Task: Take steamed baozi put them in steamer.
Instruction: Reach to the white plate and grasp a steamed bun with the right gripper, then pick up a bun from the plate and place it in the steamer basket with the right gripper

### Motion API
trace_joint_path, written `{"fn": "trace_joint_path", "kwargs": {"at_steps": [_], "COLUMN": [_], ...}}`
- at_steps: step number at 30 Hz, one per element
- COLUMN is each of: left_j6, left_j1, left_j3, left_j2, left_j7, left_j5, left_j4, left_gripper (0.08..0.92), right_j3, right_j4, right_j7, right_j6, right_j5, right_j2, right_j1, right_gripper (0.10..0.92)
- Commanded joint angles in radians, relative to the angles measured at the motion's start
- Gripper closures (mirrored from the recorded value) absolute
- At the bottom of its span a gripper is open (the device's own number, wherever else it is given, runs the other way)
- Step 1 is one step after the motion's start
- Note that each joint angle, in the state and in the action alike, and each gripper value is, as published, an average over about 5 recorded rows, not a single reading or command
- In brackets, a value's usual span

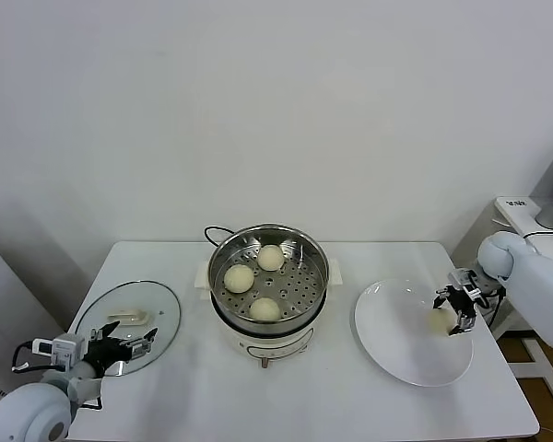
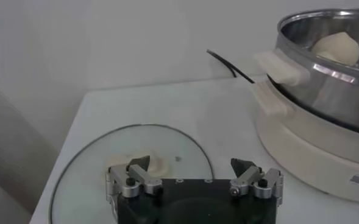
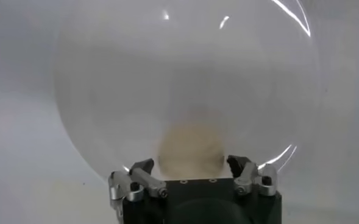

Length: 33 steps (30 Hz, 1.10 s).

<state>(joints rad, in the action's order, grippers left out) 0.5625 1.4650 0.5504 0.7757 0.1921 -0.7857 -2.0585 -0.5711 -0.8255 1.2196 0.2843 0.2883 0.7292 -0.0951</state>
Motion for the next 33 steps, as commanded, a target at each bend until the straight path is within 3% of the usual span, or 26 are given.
{"fn": "trace_joint_path", "kwargs": {"at_steps": [1,8,19,27,33], "left_j6": [-0.001,0.0,0.013,0.014,0.016], "left_j1": [0.002,0.003,0.002,0.005,0.0], "left_j3": [0.004,0.01,0.012,0.013,0.01], "left_j2": [-0.001,-0.001,0.009,0.015,0.016], "left_j7": [0.0,0.001,0.015,0.019,0.022], "left_j5": [0.0,0.0,0.002,0.011,0.013], "left_j4": [0.001,-0.002,-0.011,-0.014,-0.015], "left_gripper": [0.177,0.177,0.177,0.177,0.177], "right_j3": [0.027,-0.044,-0.602,-0.885,-0.975], "right_j4": [0.001,-0.051,-0.262,-0.343,-0.348], "right_j7": [-0.001,0.033,0.089,0.079,0.034], "right_j6": [-0.003,-0.04,-0.275,-0.424,-0.532], "right_j5": [0.018,-0.04,-0.524,-0.8,-0.919], "right_j2": [0.012,-0.031,-0.154,-0.028,0.13], "right_j1": [-0.022,0.035,0.554,0.87,0.977], "right_gripper": [0.437,0.579,0.593,0.592,0.592]}}
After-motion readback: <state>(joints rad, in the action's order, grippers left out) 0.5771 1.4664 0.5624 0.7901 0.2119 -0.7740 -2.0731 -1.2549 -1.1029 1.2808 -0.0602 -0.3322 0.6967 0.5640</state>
